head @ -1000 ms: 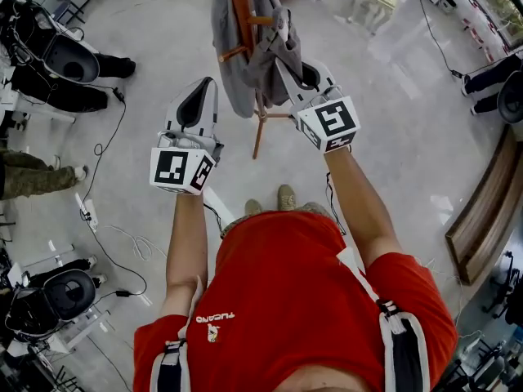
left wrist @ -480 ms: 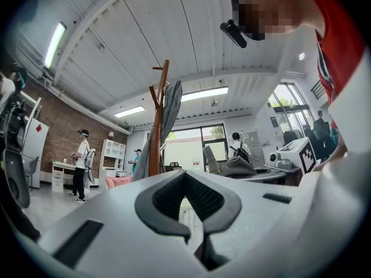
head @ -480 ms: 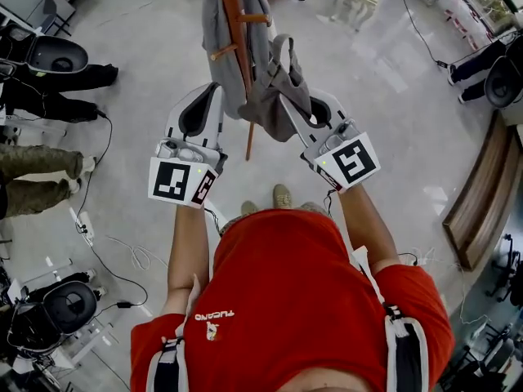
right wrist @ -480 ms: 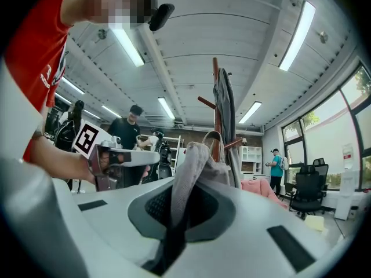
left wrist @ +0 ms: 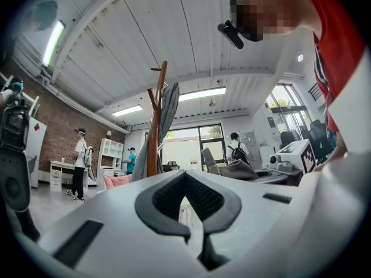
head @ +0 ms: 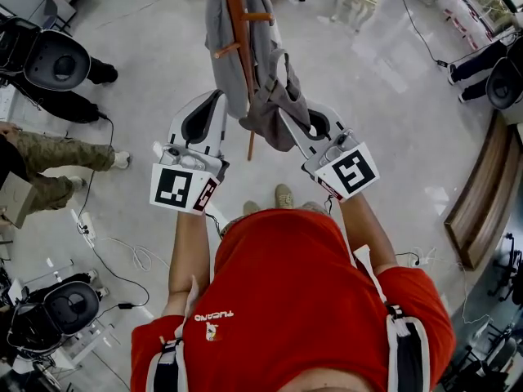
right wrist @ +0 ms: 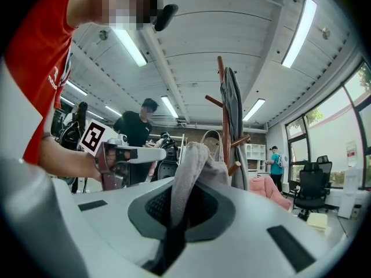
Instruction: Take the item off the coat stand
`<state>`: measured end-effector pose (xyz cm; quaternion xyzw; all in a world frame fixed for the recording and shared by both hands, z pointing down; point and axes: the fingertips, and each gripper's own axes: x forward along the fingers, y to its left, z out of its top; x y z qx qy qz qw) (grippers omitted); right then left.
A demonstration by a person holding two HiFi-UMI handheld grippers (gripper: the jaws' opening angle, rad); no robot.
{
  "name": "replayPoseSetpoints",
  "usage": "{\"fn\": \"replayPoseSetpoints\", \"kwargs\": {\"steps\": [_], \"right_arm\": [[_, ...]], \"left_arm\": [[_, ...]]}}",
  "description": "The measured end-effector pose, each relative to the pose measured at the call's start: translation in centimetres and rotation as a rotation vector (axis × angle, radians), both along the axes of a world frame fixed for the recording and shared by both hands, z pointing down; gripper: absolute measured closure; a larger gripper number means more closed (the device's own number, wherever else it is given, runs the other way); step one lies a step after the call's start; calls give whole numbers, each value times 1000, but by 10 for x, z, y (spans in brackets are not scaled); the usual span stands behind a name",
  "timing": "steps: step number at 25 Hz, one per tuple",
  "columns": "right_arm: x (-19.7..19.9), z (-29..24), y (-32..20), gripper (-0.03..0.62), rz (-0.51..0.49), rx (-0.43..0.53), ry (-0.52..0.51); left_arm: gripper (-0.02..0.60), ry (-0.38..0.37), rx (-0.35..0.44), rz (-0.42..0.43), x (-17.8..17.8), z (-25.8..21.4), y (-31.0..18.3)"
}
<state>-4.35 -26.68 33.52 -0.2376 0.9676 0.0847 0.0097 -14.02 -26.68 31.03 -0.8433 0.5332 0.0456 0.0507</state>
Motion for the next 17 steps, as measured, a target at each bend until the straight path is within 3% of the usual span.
{"fn": "replayPoseSetpoints", "kwargs": {"steps": [17], "right_arm": [[-19,-2,1,566,-23,1,0]], "left_arm": [[572,8,15,-24,-20,-3,5]]}}
